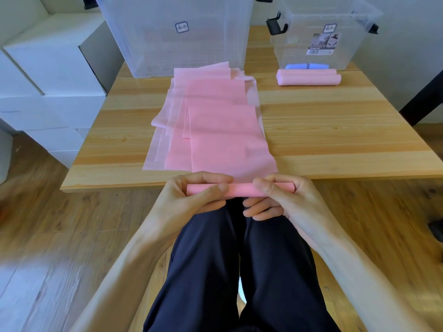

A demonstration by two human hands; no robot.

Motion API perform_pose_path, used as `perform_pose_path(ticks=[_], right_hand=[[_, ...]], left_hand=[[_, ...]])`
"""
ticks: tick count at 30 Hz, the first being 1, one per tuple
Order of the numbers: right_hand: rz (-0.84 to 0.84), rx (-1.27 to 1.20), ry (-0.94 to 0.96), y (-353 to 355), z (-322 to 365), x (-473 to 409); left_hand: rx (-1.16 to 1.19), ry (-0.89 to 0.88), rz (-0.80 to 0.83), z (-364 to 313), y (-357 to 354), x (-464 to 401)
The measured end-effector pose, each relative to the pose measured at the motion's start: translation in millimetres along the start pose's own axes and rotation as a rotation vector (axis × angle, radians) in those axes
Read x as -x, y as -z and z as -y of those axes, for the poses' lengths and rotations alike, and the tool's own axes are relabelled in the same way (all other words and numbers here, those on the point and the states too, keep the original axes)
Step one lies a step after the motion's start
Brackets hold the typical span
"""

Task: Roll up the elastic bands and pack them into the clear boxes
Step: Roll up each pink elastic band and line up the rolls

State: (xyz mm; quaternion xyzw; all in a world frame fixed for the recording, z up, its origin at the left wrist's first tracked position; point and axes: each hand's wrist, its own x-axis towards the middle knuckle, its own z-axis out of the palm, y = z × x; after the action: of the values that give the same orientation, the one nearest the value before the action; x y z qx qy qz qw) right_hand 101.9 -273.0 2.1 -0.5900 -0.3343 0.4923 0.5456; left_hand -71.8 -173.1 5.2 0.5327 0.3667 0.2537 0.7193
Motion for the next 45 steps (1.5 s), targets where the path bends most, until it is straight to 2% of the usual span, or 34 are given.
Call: perform_pose_path(ticks=[8,14,19,22,28,45], right_hand=[[-0.012,0.029,0.004,-0.1,1.3,-0.4],[0.043,0.036,0.010,-0.8,1.5,-0.5],[-0.008,-0.001,0.005,-2.1,1.2,-0.3],[0.017,-0.001,0.000,-1.8,0.8,-0.6],[0.005,0.014,0.015,-2.6,0.6,-1.2],[0.016,-0.004,-0.018,-2.9,1.5,-2.6]], left_hand=[[-0.071,0.002,0.012,-0.3,-1.0,3.3],[-0.091,-0.015,-0.052,-0.3,-1.4,1.5],[-0.022,-0.041,-0.050,2.6,0.4,1.0],[-0.022,-0.040,-0.072,4.0,-0.1,0.7],[-0.055,-0.041,-0.019,1.6,2.3,-0.7],[-0.059,-0.010,-0.023,-0.9,1.8,0.1]])
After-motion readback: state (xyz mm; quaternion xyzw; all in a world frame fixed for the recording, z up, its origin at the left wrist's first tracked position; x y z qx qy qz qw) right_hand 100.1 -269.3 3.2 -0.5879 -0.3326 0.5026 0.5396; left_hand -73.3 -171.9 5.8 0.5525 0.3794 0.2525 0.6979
